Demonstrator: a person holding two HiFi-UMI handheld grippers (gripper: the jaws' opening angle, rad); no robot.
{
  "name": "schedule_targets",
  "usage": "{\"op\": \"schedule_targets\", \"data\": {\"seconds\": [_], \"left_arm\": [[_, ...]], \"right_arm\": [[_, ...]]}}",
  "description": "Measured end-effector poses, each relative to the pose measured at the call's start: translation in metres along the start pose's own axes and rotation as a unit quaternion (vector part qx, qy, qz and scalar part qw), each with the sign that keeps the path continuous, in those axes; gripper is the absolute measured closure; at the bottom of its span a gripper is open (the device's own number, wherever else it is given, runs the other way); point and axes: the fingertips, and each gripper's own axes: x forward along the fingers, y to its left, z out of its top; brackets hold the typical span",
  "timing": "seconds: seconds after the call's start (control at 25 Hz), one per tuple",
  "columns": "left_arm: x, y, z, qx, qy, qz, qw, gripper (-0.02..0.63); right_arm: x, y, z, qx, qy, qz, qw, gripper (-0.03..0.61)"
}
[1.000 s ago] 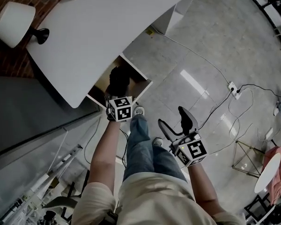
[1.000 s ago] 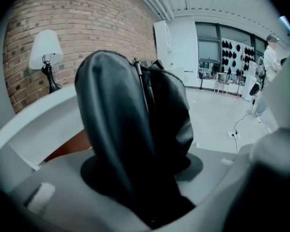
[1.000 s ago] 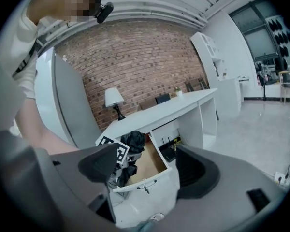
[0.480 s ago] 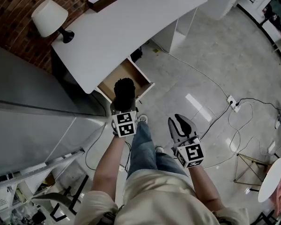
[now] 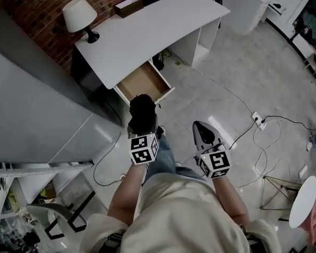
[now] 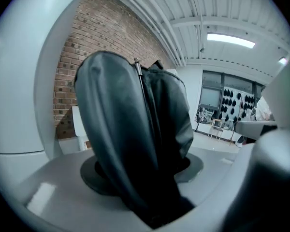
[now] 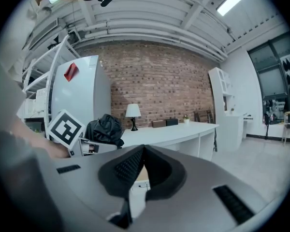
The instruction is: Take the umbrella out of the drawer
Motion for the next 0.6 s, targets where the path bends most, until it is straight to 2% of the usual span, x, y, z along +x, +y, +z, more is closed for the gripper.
{"op": "schedule_targets", "data": {"seconds": [0.28, 0.6], "left_arm": [[-0.066, -0.011, 0.009, -0.022, -0.022, -0.006, 0.9995, 0.364], [-0.101, -0.007, 0.021, -0.019, -0.045, -0.018, 0.9986, 0.364]], "right_arm": [[-0.023, 0.028, 0.019, -0.02, -0.013, 0.019, 1.0, 0.577], [-0.026, 0.047, 0.032, -0.022, -0.038, 0.025, 0.999, 0.577]]}}
